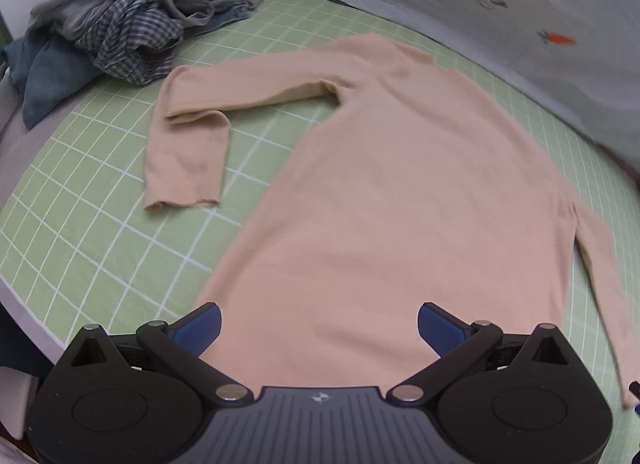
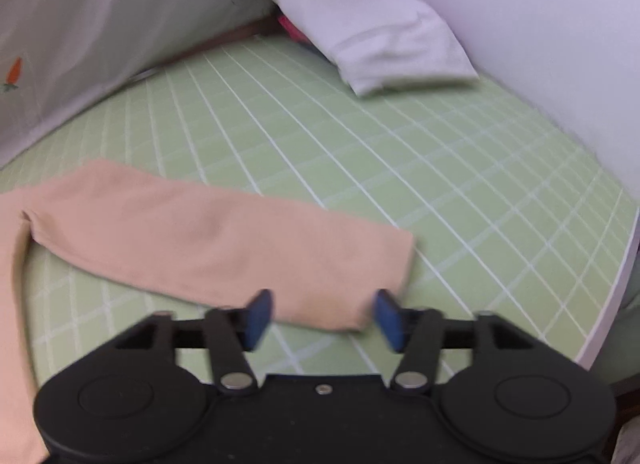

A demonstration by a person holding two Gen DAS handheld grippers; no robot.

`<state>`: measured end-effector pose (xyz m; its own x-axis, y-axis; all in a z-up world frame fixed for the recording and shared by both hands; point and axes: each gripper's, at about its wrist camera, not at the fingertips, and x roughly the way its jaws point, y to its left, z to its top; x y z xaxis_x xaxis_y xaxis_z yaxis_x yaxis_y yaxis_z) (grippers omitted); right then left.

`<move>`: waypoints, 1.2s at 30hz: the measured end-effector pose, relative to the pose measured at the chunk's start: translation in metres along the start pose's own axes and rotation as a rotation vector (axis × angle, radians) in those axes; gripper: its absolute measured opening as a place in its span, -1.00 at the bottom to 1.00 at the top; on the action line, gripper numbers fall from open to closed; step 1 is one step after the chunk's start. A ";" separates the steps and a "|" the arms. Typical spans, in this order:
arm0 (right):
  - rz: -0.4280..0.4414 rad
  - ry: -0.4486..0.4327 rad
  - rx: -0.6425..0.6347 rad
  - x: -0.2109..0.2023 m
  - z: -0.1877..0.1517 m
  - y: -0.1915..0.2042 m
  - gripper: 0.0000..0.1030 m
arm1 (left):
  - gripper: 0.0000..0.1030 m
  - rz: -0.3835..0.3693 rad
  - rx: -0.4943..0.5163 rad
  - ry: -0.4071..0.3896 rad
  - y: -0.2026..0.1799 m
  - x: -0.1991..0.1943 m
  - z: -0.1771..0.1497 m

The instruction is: Fold clothes

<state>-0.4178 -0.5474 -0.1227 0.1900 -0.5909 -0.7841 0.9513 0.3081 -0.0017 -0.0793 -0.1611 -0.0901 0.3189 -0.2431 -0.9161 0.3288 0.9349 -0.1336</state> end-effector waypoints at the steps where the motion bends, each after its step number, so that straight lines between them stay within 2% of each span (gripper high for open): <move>1: 0.009 -0.019 -0.015 -0.003 0.004 0.008 0.67 | 0.99 -0.002 -0.011 -0.001 0.002 0.003 0.007; 2: 0.021 -0.036 -0.029 -0.005 0.009 0.017 0.76 | 0.99 -0.002 -0.020 -0.003 0.004 0.006 0.014; 6: 0.075 -0.075 -0.089 0.002 0.030 0.061 0.90 | 1.00 -0.004 -0.056 -0.009 0.010 0.020 0.044; 11: 0.168 -0.094 -0.158 0.026 0.059 0.128 0.90 | 1.00 -0.005 -0.082 0.006 0.012 0.047 0.080; 19: 0.331 -0.080 -0.300 0.070 0.098 0.246 0.90 | 1.00 0.041 -0.017 0.090 0.005 0.106 0.124; 21: 0.369 -0.070 -0.354 0.081 0.102 0.271 0.84 | 1.00 0.053 0.002 0.104 0.005 0.117 0.129; 27: 0.440 -0.030 -0.520 0.091 0.094 0.321 0.33 | 1.00 0.067 -0.020 0.133 0.013 0.133 0.135; 29: 0.454 -0.008 -0.547 0.093 0.090 0.328 -0.14 | 1.00 0.072 -0.029 0.141 0.016 0.135 0.133; 31: 0.466 -0.001 -0.553 0.093 0.089 0.331 -0.35 | 1.00 0.067 -0.038 0.146 0.019 0.135 0.131; 32: 0.466 -0.006 -0.562 0.092 0.089 0.331 -0.80 | 1.00 0.064 -0.040 0.144 0.020 0.133 0.130; 33: 0.467 -0.012 -0.569 0.090 0.089 0.331 -0.90 | 1.00 0.062 -0.042 0.142 0.021 0.131 0.128; 36: 0.474 -0.066 -0.562 0.068 0.087 0.328 -0.91 | 1.00 0.055 -0.043 0.131 0.023 0.124 0.123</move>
<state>-0.0715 -0.5510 -0.1227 0.5805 -0.3377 -0.7409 0.4995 0.8663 -0.0034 0.0774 -0.2014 -0.1604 0.2154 -0.1581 -0.9636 0.2753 0.9566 -0.0954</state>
